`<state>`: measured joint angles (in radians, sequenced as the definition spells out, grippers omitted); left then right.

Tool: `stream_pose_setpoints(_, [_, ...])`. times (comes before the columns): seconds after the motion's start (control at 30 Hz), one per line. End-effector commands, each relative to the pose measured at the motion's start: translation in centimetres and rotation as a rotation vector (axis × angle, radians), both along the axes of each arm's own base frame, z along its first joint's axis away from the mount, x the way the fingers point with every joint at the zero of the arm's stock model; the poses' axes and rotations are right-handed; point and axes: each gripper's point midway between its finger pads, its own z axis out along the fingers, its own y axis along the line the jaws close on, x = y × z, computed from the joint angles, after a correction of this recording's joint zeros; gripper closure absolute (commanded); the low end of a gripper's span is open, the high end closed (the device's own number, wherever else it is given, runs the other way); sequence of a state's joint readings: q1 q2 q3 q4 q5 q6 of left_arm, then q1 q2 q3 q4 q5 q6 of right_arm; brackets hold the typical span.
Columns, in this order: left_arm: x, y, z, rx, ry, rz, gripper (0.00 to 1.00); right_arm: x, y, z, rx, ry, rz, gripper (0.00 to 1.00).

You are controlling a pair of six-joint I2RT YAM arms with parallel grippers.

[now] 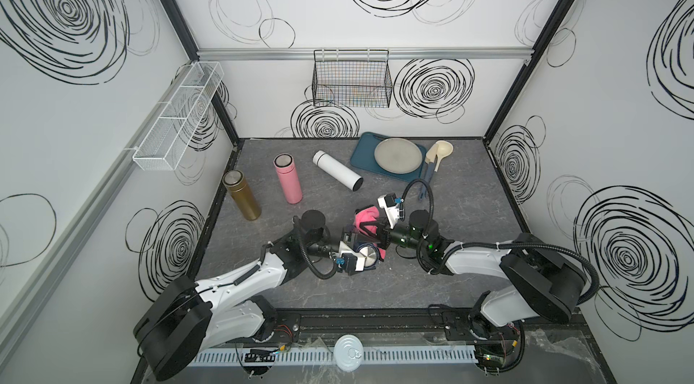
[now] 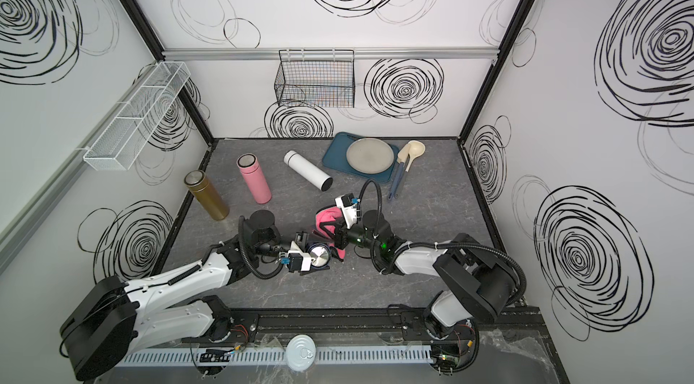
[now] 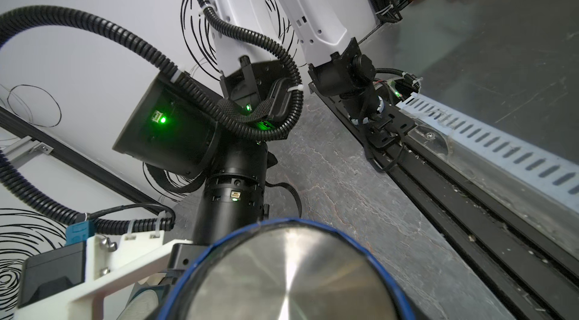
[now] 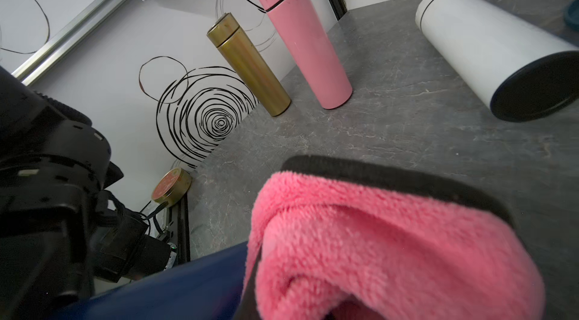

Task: Wipe the surface of the thermos
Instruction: Wipe the dirt from the surface of the thermos.

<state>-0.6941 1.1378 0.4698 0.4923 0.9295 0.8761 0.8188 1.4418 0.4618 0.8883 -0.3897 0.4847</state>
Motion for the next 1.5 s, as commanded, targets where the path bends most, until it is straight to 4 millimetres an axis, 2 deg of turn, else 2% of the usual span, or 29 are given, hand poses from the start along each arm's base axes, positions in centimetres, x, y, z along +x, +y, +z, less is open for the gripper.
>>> stream_pose_setpoints(0.0, [0.0, -0.5, 4.6, -0.115, -0.191, -0.029, 1.0, -1.7, 0.1, 5.7, 0.095, -0.128, 0.055, 1.0])
stream_pose_setpoints(0.1, [-0.2, -0.5, 4.3, -0.104, -0.204, -0.045, 1.0, -2.6, -0.3, 7.8, 0.134, -0.165, 0.089, 1.0])
stream_pose_setpoints(0.17, [-0.6, -0.4, 3.7, -0.075, -0.21, -0.07, 1.0, -3.0, -0.2, 7.8, 0.133, -0.157, 0.111, 1.0])
stream_pose_setpoints(0.27, [-0.6, -0.4, 3.5, -0.055, -0.208, -0.078, 1.0, -2.5, 0.0, 5.3, 0.099, -0.106, 0.105, 1.0])
stream_pose_setpoints(0.33, [-0.5, -0.4, 3.4, -0.047, -0.21, -0.076, 1.0, -1.6, -0.2, 2.9, 0.072, -0.045, 0.086, 1.0])
stream_pose_setpoints(0.47, [-0.8, -0.3, 3.3, -0.036, -0.231, -0.087, 1.0, 0.0, -0.8, 0.0, 0.054, 0.049, 0.075, 1.0])
stream_pose_setpoints(0.53, [-0.8, -0.2, 3.1, -0.029, -0.24, -0.089, 1.0, 0.0, -0.6, 0.6, 0.064, 0.047, 0.094, 1.0])
stream_pose_setpoints(0.73, [-0.7, -0.3, 3.1, -0.025, -0.244, -0.086, 1.0, -2.4, 0.6, 6.0, 0.114, -0.084, 0.167, 1.0])
stream_pose_setpoints(0.83, [-0.7, -0.4, 3.0, -0.021, -0.249, -0.089, 1.0, -3.8, 0.8, 7.6, 0.155, -0.12, 0.216, 1.0])
stream_pose_setpoints(0.9, [-0.8, -0.3, 2.9, -0.017, -0.258, -0.094, 1.0, -3.8, 0.8, 6.8, 0.145, -0.111, 0.212, 1.0])
stream_pose_setpoints(1.1, [-1.4, -0.1, 2.3, 0.008, -0.3, -0.137, 1.0, -1.0, -0.1, 1.0, 0.081, 0.027, 0.166, 1.0])
stream_pose_setpoints(1.17, [-1.9, 0.2, 1.6, 0.021, -0.33, -0.175, 1.0, -0.6, -0.2, 0.3, 0.068, 0.058, 0.189, 1.0])
stream_pose_setpoints(1.23, [-2.5, 0.5, 0.8, 0.029, -0.379, -0.221, 1.0, -0.8, -0.3, 1.0, 0.074, 0.047, 0.211, 1.0])
stream_pose_setpoints(1.33, [-2.7, 0.6, 0.7, 0.027, -0.377, -0.243, 1.0, -1.9, -0.3, 3.8, 0.085, -0.023, 0.24, 1.0])
stream_pose_setpoints(1.47, [-2.5, 0.5, 0.8, 0.039, -0.354, -0.258, 1.0, -4.9, 0.6, 7.5, 0.102, -0.144, 0.306, 1.0])
